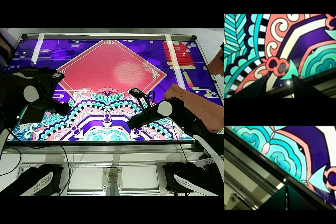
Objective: Fold the clothes and pants, and hang the long-sleeved shirts on hangers.
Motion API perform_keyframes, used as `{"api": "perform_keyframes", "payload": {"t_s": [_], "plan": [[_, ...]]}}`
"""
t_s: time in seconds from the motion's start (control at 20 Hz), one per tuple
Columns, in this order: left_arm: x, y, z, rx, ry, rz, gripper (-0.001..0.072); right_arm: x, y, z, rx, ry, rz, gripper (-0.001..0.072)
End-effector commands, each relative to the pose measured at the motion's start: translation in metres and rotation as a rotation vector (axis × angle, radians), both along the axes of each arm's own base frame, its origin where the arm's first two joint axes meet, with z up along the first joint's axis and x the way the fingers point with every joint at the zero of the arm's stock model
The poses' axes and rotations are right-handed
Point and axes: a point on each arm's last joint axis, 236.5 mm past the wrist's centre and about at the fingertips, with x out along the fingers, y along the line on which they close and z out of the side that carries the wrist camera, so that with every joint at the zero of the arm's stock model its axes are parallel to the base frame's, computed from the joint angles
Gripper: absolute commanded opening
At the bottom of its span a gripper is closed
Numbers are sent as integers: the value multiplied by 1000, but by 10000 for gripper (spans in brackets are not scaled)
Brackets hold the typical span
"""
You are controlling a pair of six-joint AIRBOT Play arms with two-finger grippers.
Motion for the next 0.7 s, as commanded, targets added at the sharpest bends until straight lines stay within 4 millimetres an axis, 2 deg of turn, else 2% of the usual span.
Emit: {"api": "perform_keyframes", "payload": {"t_s": [0.0,0.65], "plan": [[0,0,0,0,0,1,362,0,0,0,-1,0,1,31],[0,0,0,0,0,1,362,6,2,1,9,-22,-9,31]]}}
